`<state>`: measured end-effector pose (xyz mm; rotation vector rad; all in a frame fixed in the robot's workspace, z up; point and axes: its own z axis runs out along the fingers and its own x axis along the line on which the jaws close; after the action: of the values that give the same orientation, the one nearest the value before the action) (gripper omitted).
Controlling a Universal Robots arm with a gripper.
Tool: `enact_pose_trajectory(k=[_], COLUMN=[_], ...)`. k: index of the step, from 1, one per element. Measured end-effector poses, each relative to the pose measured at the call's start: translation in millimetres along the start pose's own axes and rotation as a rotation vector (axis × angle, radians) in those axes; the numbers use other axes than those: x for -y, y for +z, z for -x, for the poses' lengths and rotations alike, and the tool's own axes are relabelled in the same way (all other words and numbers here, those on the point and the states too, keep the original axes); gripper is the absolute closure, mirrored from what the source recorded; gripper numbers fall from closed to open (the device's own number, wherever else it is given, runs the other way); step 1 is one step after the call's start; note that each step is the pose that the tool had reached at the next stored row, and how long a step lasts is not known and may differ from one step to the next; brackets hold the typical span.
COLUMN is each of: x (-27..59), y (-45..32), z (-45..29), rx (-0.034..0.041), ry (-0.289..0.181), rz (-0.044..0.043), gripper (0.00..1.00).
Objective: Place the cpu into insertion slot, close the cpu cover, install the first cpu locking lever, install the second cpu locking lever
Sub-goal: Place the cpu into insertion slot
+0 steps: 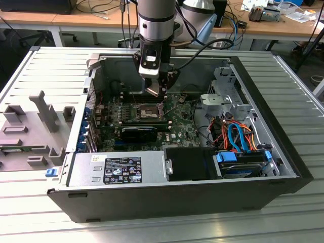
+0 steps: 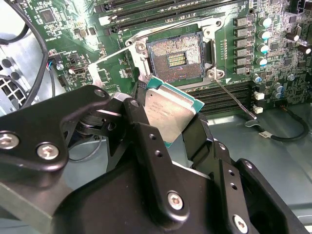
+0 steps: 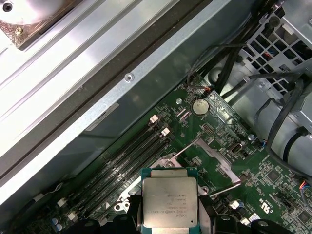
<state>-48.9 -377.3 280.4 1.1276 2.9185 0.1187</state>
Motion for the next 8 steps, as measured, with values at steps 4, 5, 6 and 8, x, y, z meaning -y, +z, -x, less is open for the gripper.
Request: enact_pose_trajectory(k=[4,5,6,8], x=[0.0,0.0,0.0,0.0], y=[0.1,0.1,0.1,0.2], z=[0.0,0.0,0.0,0.0], rx=[0.0002,0.0003,0.0004,0.0005], ry=[0.003,0.004,0.005,0.006], rz=[0.0001,0.0001,0.0001,0.0002], gripper=[0.46,0.46,0.46,0.46])
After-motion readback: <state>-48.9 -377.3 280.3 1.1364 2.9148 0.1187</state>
